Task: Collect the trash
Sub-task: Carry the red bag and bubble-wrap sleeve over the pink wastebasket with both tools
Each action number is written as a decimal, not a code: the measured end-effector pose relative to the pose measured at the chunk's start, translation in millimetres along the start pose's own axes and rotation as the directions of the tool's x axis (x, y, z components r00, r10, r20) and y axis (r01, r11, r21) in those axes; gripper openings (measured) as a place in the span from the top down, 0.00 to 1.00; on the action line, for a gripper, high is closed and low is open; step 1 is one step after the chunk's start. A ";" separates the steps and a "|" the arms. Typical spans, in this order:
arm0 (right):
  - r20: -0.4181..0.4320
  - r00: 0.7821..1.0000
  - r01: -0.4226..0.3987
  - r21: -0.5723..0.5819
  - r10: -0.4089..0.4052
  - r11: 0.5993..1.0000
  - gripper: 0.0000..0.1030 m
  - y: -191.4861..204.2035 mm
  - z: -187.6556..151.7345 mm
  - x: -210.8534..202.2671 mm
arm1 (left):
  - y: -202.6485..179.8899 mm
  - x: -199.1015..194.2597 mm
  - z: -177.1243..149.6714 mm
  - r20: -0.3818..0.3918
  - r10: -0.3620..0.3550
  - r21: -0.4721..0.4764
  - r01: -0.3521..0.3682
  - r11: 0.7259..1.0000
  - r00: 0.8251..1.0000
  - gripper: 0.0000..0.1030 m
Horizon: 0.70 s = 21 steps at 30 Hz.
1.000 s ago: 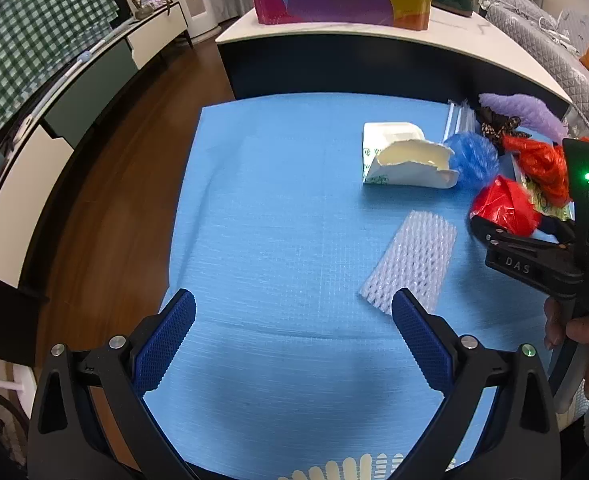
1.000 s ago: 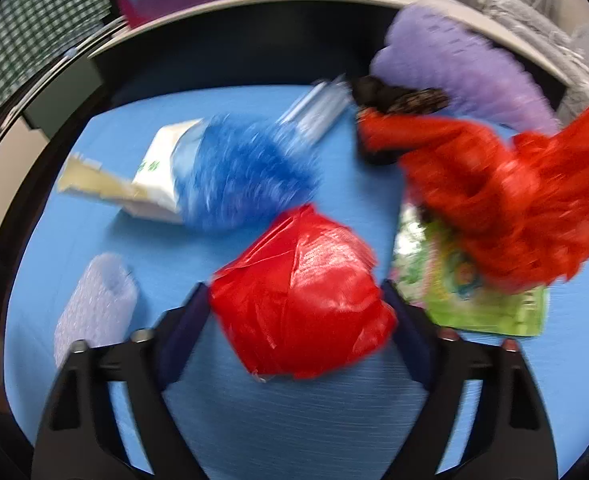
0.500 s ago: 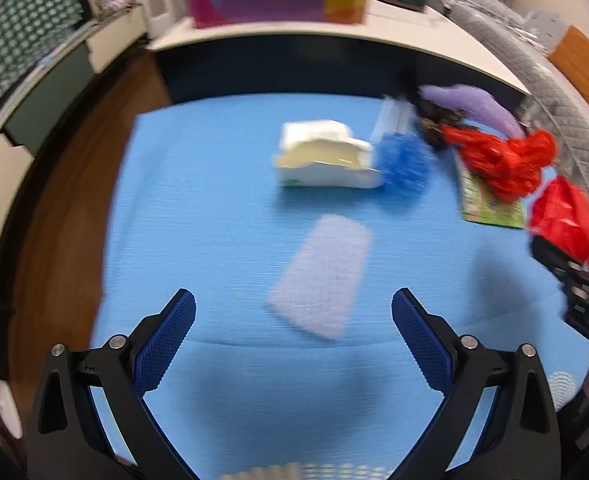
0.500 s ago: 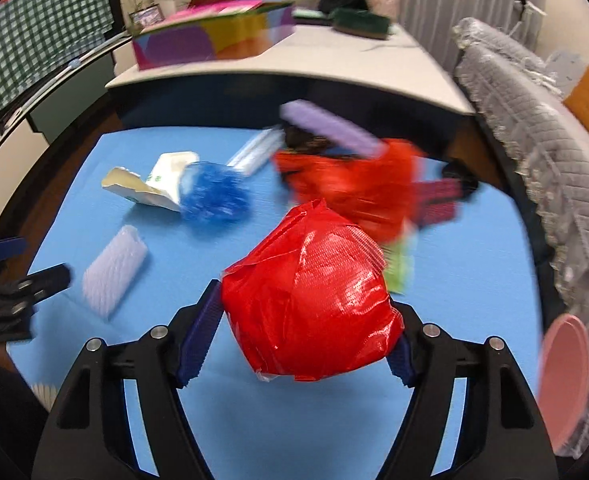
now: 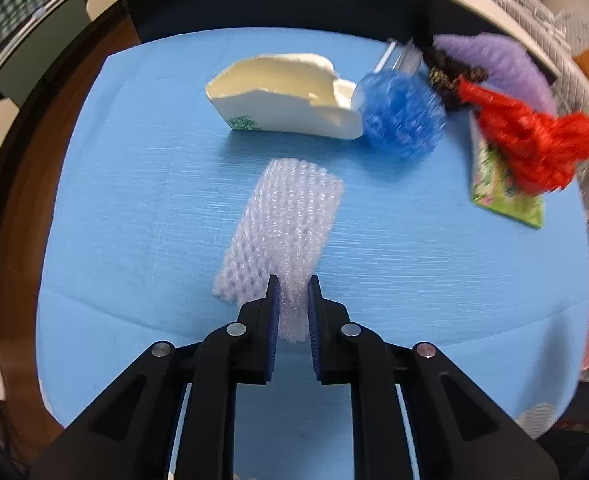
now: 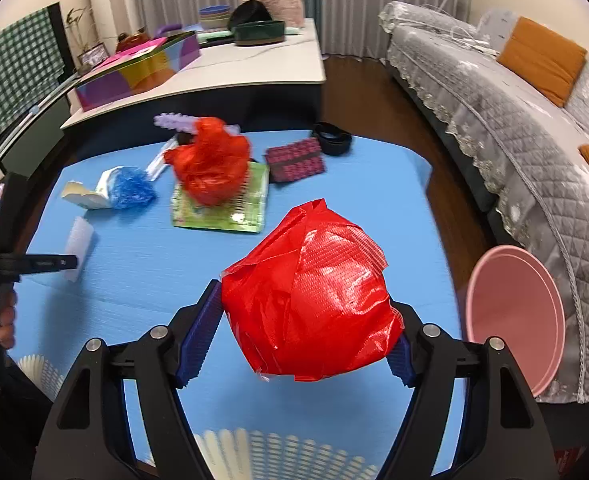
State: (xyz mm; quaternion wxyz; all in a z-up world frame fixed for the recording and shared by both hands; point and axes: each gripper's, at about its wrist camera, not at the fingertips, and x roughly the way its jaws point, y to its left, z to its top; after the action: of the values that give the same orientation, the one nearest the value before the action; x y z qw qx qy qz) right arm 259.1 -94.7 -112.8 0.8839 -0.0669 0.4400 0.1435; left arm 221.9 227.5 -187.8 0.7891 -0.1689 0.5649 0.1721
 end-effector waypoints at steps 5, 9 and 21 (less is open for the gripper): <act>0.023 1.000 0.012 0.062 -0.013 0.998 0.30 -32.4 -6.1 -11.0 | -6.0 -34.7 -14.1 0.065 -0.036 -0.008 0.036 0.999 0.997 0.88; 0.047 0.999 0.012 0.112 -0.018 0.994 0.30 -56.5 -7.9 -24.8 | -44.7 -67.1 -23.4 0.128 -0.046 0.098 0.033 0.995 0.991 0.88; 0.129 0.977 0.142 0.208 -0.171 0.968 0.30 -150.0 -4.0 -95.2 | -253.0 -133.8 -62.2 0.093 -0.321 0.447 0.248 0.859 0.943 0.88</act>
State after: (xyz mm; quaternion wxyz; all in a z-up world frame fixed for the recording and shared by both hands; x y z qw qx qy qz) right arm 248.5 -256.7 -40.6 0.9245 -0.0029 0.3797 0.0333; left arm 246.6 -35.5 -61.4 0.8673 -0.0580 0.4905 -0.0620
